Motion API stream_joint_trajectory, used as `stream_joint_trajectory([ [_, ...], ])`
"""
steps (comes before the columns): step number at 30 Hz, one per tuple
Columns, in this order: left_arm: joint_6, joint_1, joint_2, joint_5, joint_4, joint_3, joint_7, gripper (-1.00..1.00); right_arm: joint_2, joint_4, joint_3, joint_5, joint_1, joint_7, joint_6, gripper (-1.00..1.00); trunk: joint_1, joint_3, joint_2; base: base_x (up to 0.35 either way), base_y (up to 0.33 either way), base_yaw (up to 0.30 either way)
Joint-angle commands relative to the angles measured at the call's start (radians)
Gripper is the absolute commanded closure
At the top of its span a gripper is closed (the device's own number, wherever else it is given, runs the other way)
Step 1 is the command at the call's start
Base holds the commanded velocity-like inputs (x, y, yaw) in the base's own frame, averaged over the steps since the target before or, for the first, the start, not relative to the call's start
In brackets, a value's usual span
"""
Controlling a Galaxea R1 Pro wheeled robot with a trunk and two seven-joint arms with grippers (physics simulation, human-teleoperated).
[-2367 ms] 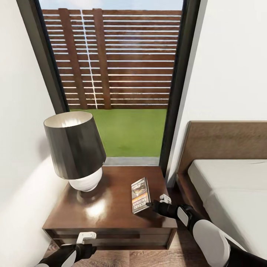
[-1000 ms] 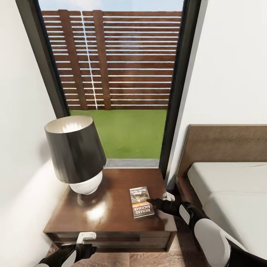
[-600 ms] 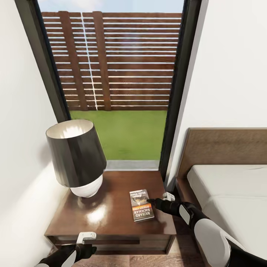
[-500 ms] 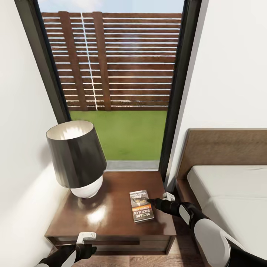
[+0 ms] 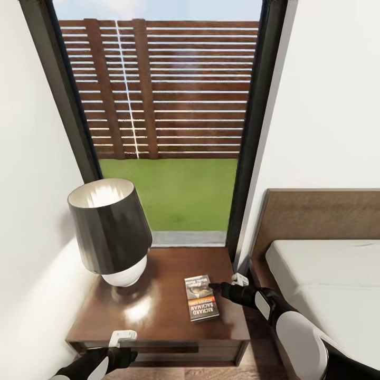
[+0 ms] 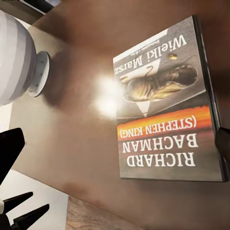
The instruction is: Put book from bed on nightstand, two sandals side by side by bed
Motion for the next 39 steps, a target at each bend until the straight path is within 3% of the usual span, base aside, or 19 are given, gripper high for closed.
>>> stream_joint_trajectory([
  [1, 0.006, 0.000, 0.001, 0.010, -0.002, -0.006, -0.001, -1.00, 0.001, -0.003, -0.008, 0.009, 0.000, 0.005, 0.008, -1.00, -0.004, 0.002, 0.007, 0.000, 0.000, 0.000],
  [39, -0.022, 0.000, -0.004, 0.008, 0.002, -0.010, 0.002, -1.00, 0.002, -0.005, -0.009, 0.009, 0.001, 0.005, 0.005, -1.00, -0.150, 0.121, 0.273, 0.000, 0.000, 0.000],
])
